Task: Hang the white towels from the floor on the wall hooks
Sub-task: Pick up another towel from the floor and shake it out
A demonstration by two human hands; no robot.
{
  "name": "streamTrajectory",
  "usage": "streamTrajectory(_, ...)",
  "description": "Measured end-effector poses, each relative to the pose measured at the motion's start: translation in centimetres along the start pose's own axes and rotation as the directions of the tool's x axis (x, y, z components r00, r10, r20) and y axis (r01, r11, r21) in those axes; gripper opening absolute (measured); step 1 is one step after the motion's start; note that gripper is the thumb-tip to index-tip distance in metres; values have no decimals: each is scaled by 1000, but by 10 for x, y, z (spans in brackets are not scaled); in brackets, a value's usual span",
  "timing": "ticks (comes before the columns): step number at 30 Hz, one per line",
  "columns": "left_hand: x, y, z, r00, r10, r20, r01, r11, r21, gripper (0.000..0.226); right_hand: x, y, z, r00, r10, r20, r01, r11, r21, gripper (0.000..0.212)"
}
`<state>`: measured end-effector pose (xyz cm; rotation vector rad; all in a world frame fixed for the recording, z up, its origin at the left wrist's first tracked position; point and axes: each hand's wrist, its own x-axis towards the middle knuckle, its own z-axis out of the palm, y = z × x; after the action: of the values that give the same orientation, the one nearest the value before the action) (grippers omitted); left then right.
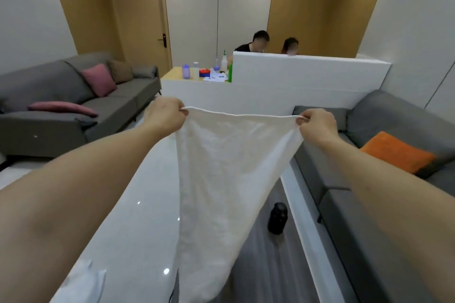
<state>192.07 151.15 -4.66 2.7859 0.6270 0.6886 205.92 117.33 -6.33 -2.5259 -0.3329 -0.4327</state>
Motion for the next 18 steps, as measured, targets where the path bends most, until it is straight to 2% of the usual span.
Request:
streamTrajectory(4, 69, 14, -6, 998, 21, -61, -22, 1000, -21, 24, 63, -17, -12, 998, 7, -56, -5, 999, 41, 20)
streamTrajectory(9, 114, 30, 7, 995, 55, -80, -57, 998, -18, 27, 96, -15, -17, 987, -11, -159, 22, 998, 65, 19)
streamTrajectory(13, 117, 37, 25, 996, 57, -64, -60, 997, -40, 25, 94, 3, -12, 988, -18, -152, 25, 999, 41, 19)
streamTrajectory(18, 84, 38, 50, 999, 34, -10, -35, 993, -113, 22, 62, 38, 6, 992, 8, -128, -5, 1000, 23, 17)
